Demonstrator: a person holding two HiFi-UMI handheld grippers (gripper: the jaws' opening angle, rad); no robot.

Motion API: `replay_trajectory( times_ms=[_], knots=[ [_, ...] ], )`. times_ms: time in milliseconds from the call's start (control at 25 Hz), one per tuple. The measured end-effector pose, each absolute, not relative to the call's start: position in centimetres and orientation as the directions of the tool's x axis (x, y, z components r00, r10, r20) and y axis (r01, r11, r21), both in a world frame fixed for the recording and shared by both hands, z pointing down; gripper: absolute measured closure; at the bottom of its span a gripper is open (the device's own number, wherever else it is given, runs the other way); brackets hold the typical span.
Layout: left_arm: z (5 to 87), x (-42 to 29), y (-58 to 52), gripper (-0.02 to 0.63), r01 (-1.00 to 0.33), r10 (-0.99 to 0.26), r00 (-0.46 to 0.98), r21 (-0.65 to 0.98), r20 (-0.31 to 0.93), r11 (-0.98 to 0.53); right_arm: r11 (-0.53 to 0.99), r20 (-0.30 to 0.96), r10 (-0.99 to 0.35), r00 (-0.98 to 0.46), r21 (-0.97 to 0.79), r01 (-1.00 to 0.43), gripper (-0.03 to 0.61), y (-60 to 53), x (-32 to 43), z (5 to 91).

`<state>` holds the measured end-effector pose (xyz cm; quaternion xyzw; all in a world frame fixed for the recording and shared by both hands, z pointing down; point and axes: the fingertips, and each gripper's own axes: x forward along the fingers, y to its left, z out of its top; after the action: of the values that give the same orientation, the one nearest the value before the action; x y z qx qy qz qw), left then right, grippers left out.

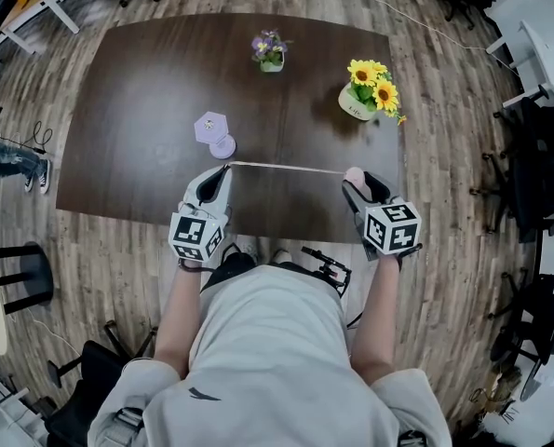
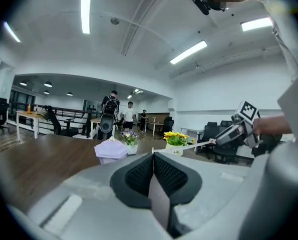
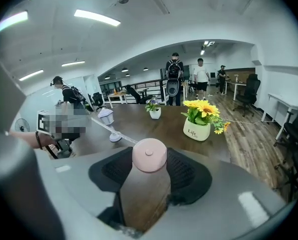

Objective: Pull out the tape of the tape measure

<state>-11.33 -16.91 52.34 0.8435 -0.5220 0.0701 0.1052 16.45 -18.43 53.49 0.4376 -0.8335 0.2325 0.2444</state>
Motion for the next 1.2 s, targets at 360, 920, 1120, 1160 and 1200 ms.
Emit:
replay_trajectory(
  times_ms=[360,920,1120,1160,1200],
  knots=[
    [54.6,-10.8,-17.9,0.603,-0.889,-0.849,0.458,0.122,0.264,-0.442,0.478,0.626,-0.618,-0.476,-0.182,-0.859,0.364,-18.7,17.0,55.0],
    [59.4,-9.9,-19.8,0.603,-0.884,-0.811,0.466,0.151,0.353,-0.442,0.413,0.682,-0.600,-0.417,-0.182,-0.892,0.364,-19.9,18.0,59.8],
    [61.9,-8.8,-20.2,0.603,-0.870,-0.769,0.482,0.124,0.420,-0.478,0.382,0.727,-0.568,-0.385,-0.181,-0.906,0.364,-20.5,18.6,62.9],
    [62.4,-8.6,-20.3,0.603,-0.867,-0.761,0.486,0.127,0.430,-0.482,0.377,0.737,-0.561,-0.378,-0.179,-0.909,0.364,-20.6,18.7,63.6],
    [62.9,-8.4,-20.5,0.603,-0.866,-0.755,0.486,0.132,0.440,-0.482,0.373,0.745,-0.553,-0.373,-0.178,-0.910,0.364,-20.7,18.8,64.3]
  ],
)
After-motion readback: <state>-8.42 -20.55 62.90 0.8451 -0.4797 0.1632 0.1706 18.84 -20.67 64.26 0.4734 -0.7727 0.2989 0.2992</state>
